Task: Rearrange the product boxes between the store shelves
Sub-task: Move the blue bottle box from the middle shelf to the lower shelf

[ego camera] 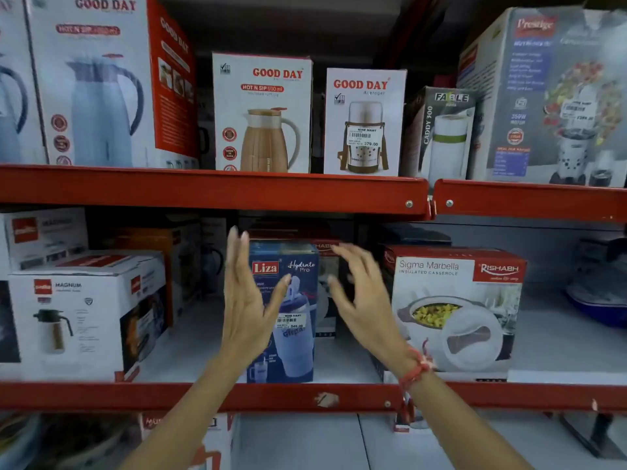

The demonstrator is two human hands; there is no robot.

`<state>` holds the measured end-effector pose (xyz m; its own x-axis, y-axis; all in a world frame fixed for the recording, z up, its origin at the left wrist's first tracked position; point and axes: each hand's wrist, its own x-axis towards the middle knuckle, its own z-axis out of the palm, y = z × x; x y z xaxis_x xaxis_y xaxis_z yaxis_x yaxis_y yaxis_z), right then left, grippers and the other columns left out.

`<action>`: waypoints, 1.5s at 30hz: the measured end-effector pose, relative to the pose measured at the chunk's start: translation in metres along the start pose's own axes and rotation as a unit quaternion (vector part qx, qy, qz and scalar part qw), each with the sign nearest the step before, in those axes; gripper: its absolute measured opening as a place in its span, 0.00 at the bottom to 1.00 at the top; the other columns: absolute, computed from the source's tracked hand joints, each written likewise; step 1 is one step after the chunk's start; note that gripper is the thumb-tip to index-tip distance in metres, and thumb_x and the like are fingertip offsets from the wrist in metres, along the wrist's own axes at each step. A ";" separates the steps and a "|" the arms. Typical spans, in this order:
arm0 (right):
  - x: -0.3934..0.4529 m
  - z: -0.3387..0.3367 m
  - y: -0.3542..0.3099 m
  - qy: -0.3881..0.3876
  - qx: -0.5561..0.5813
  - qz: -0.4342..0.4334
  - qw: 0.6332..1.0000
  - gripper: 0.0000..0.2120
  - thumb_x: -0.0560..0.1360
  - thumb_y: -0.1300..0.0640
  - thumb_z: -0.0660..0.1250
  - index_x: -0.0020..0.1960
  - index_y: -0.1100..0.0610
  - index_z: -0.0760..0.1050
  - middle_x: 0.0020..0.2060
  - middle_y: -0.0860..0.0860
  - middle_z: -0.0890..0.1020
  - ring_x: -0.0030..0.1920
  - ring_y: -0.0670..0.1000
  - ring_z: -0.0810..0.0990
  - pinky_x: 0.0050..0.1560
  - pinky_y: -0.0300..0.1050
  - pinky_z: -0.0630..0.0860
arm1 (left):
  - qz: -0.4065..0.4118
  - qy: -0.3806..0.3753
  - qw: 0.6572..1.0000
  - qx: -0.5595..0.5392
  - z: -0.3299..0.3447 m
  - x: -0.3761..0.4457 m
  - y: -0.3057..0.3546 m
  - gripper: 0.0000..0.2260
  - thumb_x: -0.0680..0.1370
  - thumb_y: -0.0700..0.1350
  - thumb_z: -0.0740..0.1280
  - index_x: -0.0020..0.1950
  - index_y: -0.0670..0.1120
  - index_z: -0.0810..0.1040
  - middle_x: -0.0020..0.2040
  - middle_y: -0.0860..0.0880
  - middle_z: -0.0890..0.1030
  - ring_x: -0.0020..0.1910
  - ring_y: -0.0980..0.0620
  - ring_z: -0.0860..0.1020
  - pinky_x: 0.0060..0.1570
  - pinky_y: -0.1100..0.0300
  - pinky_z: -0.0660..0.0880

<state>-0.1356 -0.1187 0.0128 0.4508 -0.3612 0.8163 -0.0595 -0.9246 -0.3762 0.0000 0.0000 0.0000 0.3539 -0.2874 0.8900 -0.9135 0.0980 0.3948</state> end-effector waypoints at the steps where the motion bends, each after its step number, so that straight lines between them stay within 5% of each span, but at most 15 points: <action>1: -0.004 0.007 0.002 -0.047 0.042 0.063 0.996 0.25 0.79 0.52 0.62 0.74 0.51 0.60 0.72 0.49 0.66 0.70 0.46 0.65 0.71 0.47 0.65 | -0.070 -0.002 0.997 -0.028 0.002 -0.007 -0.003 0.41 0.76 0.51 0.66 0.77 0.49 0.40 0.79 0.47 0.42 0.78 0.52 0.43 0.75 0.49 0.51; 4: -0.015 0.025 0.003 -0.216 0.133 0.161 0.954 0.29 0.79 0.49 0.60 0.76 0.48 0.52 0.71 0.47 0.68 0.71 0.47 0.66 0.67 0.40 0.63 | -0.233 -0.074 0.966 -0.087 0.007 -0.024 -0.012 0.43 0.73 0.61 0.63 0.76 0.52 0.38 0.78 0.46 0.57 0.75 0.47 0.60 0.73 0.45 0.61; 6: -0.019 0.033 0.009 -0.222 0.141 0.183 0.947 0.23 0.81 0.53 0.59 0.74 0.49 0.60 0.67 0.49 0.75 0.68 0.50 0.72 0.65 0.43 0.71 | -0.274 -0.099 0.953 -0.085 0.006 -0.027 -0.012 0.36 0.75 0.58 0.62 0.76 0.53 0.45 0.67 0.45 0.75 0.60 0.44 0.77 0.60 0.45 0.75; 8: -0.017 0.035 0.013 -0.195 0.145 0.186 0.952 0.19 0.81 0.55 0.59 0.71 0.49 0.64 0.63 0.50 0.79 0.64 0.52 0.77 0.63 0.51 0.76 | -0.263 -0.092 0.958 -0.068 0.005 -0.022 -0.012 0.30 0.77 0.54 0.62 0.76 0.52 0.53 0.60 0.45 0.80 0.50 0.46 0.80 0.51 0.47 0.79; 12: -0.018 0.022 0.010 -0.155 0.159 0.159 0.962 0.18 0.81 0.56 0.60 0.69 0.46 0.67 0.60 0.50 0.82 0.60 0.49 0.79 0.61 0.56 0.78 | -0.237 -0.075 0.966 -0.076 -0.001 -0.020 0.004 0.24 0.77 0.54 0.62 0.72 0.52 0.62 0.56 0.49 0.81 0.49 0.52 0.81 0.47 0.54 0.78; 16: -0.023 -0.004 0.005 -0.112 0.158 0.122 0.974 0.24 0.80 0.56 0.60 0.70 0.35 0.60 0.59 0.50 0.82 0.59 0.51 0.80 0.58 0.60 0.79 | -0.203 -0.078 0.968 -0.121 -0.014 -0.023 0.029 0.30 0.74 0.59 0.62 0.74 0.56 0.59 0.56 0.49 0.82 0.51 0.46 0.82 0.51 0.43 0.80; 21: -0.049 -0.045 -0.010 -0.094 0.180 0.107 0.973 0.27 0.79 0.57 0.61 0.67 0.28 0.62 0.59 0.47 0.83 0.59 0.53 0.80 0.56 0.62 0.79 | -0.195 -0.098 0.960 -0.173 -0.029 -0.041 0.065 0.26 0.74 0.55 0.64 0.72 0.56 0.65 0.60 0.53 0.81 0.56 0.56 0.81 0.56 0.48 0.79; 25: -0.077 -0.071 -0.023 -0.110 0.194 0.114 0.968 0.25 0.79 0.57 0.62 0.74 0.45 0.61 0.59 0.45 0.82 0.60 0.45 0.80 0.59 0.55 0.79 | -0.206 -0.110 0.946 -0.224 -0.039 -0.061 0.093 0.16 0.75 0.49 0.64 0.63 0.56 0.73 0.56 0.57 0.82 0.54 0.59 0.81 0.51 0.58 0.81; 30: -0.121 -0.090 -0.028 -0.117 0.194 0.136 0.964 0.26 0.78 0.54 0.63 0.74 0.46 0.62 0.63 0.45 0.80 0.63 0.45 0.78 0.62 0.56 0.78 | -0.238 -0.136 0.922 -0.274 -0.048 -0.094 0.114 0.18 0.76 0.44 0.64 0.66 0.50 0.72 0.53 0.60 0.82 0.50 0.62 0.82 0.40 0.69 0.79; 35: -0.180 -0.089 -0.014 -0.141 0.210 0.182 0.950 0.26 0.77 0.52 0.63 0.73 0.42 0.63 0.61 0.43 0.81 0.60 0.44 0.80 0.56 0.55 0.81 | -0.310 -0.196 0.893 -0.259 -0.047 -0.140 0.103 0.26 0.69 0.44 0.70 0.67 0.48 0.72 0.55 0.55 0.84 0.54 0.55 0.82 0.48 0.61 0.81; 40: -0.236 -0.068 0.017 -0.161 0.236 0.255 0.924 0.25 0.77 0.61 0.65 0.63 0.32 0.68 0.59 0.30 0.79 0.59 0.44 0.81 0.57 0.53 0.81 | -0.366 -0.269 0.872 -0.184 -0.028 -0.186 0.075 0.30 0.68 0.35 0.74 0.68 0.47 0.70 0.57 0.53 0.82 0.58 0.52 0.79 0.56 0.60 0.78; 45: -0.273 -0.034 0.054 -0.180 0.201 0.293 0.917 0.23 0.77 0.65 0.65 0.65 0.42 0.68 0.60 0.35 0.78 0.59 0.45 0.81 0.61 0.51 0.79 | -0.394 -0.298 0.864 -0.103 0.006 -0.228 0.042 0.26 0.67 0.33 0.75 0.63 0.43 0.74 0.52 0.50 0.81 0.55 0.49 0.80 0.56 0.50 0.78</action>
<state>-0.2916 -0.0741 -0.2154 0.7148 -0.6522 0.2524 -0.0854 -0.4395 -0.8941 -0.1197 0.0641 -0.1873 0.6267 -0.7755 0.0767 -0.3601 -0.2009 0.9110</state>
